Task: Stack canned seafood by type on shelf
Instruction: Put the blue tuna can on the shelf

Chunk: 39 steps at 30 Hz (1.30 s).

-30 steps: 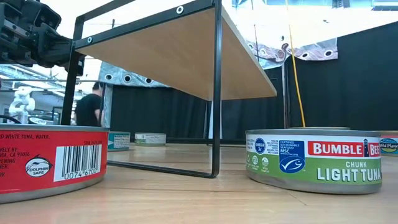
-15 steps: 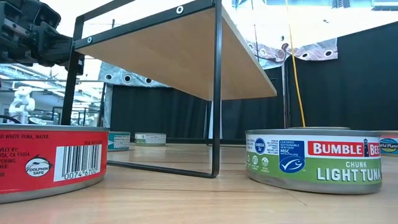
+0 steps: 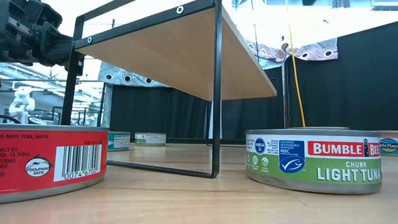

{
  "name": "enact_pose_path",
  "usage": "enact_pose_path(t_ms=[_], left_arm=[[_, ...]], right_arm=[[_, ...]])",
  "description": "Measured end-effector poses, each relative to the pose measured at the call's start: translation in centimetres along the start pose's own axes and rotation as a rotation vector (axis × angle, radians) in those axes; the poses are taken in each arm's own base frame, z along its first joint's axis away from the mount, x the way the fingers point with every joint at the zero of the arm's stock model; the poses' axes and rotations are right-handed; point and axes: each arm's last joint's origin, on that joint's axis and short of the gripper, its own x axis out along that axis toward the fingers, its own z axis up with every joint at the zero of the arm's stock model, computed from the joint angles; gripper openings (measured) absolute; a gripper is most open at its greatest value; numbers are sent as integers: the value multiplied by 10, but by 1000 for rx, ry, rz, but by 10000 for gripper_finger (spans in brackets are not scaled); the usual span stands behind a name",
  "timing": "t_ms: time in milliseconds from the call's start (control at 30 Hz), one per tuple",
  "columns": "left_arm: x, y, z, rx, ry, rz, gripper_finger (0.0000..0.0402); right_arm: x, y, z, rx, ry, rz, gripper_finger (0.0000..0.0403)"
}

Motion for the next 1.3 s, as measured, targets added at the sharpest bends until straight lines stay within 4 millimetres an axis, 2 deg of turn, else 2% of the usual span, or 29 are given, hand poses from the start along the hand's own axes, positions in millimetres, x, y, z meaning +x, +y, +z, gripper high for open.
enact_pose_path(t_ms=[100, 200, 300, 433, 567, 667, 733, 800, 967, 1133, 1300], left_arm=[[-5, 0, 30, -25, -58, 33, 28], [-12, -2, 67, -13, -61, 34, 28], [-18, -4, 119, 26, -88, 54, 28], [-17, -7, 194, 8, -106, 51, 28], [-5, -14, 264, 10, -164, -74, 28], [18, -18, 293, 38, -133, -147, 28], [39, -20, 299, 39, -55, -159, 28], [62, -21, 294, 57, 56, -159, 28], [108, -26, 255, 53, 374, -149, 28], [124, -39, 236, 13, 519, -186, 28], [127, -50, 233, 54, 513, -122, 28]], right_arm=[[1, -1, -20, 26, 24, 2, 0], [2, -1, -29, 53, 33, 3, 0], [3, 0, -36, 64, 60, 7, 0], [2, 3, -37, 44, 59, 26, 0], [0, 4, -36, 34, 61, 39, 0], [-1, 5, -38, 28, 82, 45, 0], [-2, 5, -40, 25, 95, 46, 0], [-4, 4, -41, 26, 113, 44, 0], [-8, 3, -46, 65, 172, 33, 0], [-11, 2, -50, 105, 219, 20, 0], [-11, 1, -52, 145, 237, 7, 0]])
